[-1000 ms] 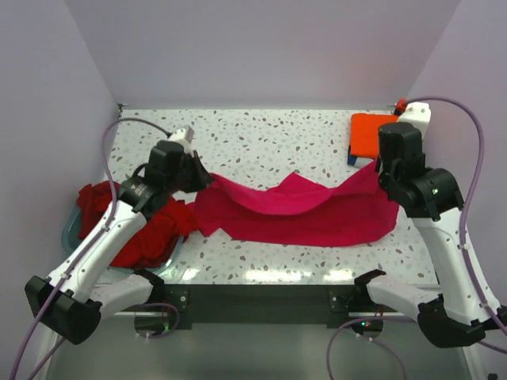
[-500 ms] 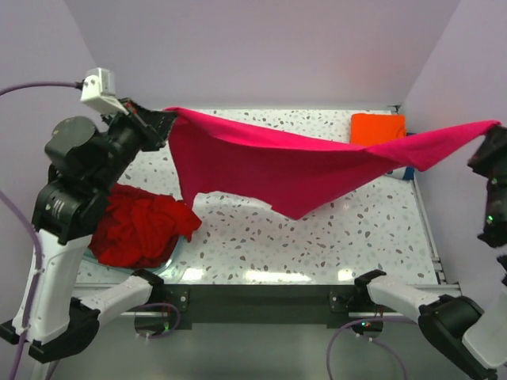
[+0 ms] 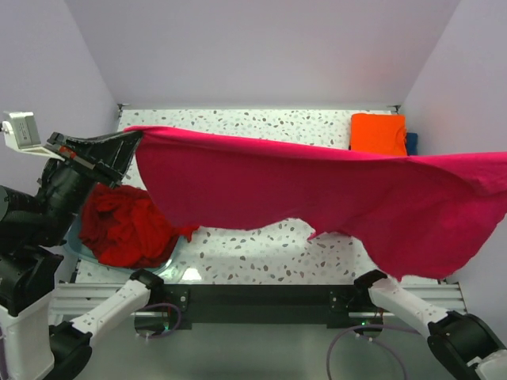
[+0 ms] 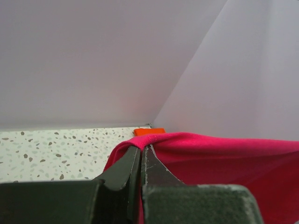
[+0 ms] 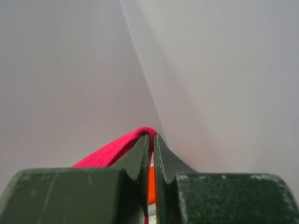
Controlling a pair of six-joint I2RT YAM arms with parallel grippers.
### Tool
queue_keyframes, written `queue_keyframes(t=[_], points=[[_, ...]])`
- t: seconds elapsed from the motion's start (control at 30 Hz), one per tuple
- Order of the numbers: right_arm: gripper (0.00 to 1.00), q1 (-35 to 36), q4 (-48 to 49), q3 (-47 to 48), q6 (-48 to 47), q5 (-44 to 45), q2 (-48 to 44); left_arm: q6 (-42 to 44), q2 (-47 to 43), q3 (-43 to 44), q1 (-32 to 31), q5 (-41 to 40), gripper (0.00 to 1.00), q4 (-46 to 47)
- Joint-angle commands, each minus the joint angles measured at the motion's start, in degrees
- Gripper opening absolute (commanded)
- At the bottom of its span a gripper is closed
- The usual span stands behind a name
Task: Fold and stack the t-shirts
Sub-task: Flatten the tshirt out
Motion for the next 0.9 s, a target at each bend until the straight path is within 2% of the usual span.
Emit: queue_keyframes(t=[0.0,0.2,0.5,0.67,0.77,0.87], points=[[0.0,2.72,5.43,-0.04,-5.38,5.34,1.74,0.33,0.17,1.44,0.34,-0.91,0.0,-0.46],[0.0,9.31,10.53,-9.95,-5.29,9.03,0.07,0.5,3.41,-2.32,0.26,-0.91,0.0,-0.63],[0.0,11.35,15.02,-22.62,-4.77,11.23,3.32,2.34,12.73,-6.29,0.34,-2.93,0.0,0.51],[0.0,11.35,19.23,-25.53,-6.26,12.2,6.65,4.8,20.53,-1.39,0.43,-5.04,0.0,-0.01],[0.0,11.35,19.5,-24.13,-6.88,12.03,8.24,4.81,23.45,4.32,0.43,-5.04,0.0,-0.64],[0.0,11.43,19.15,-20.71,-7.4,11.59,9.21,4.37,22.94,5.92,0.43,-4.08,0.0,0.86]])
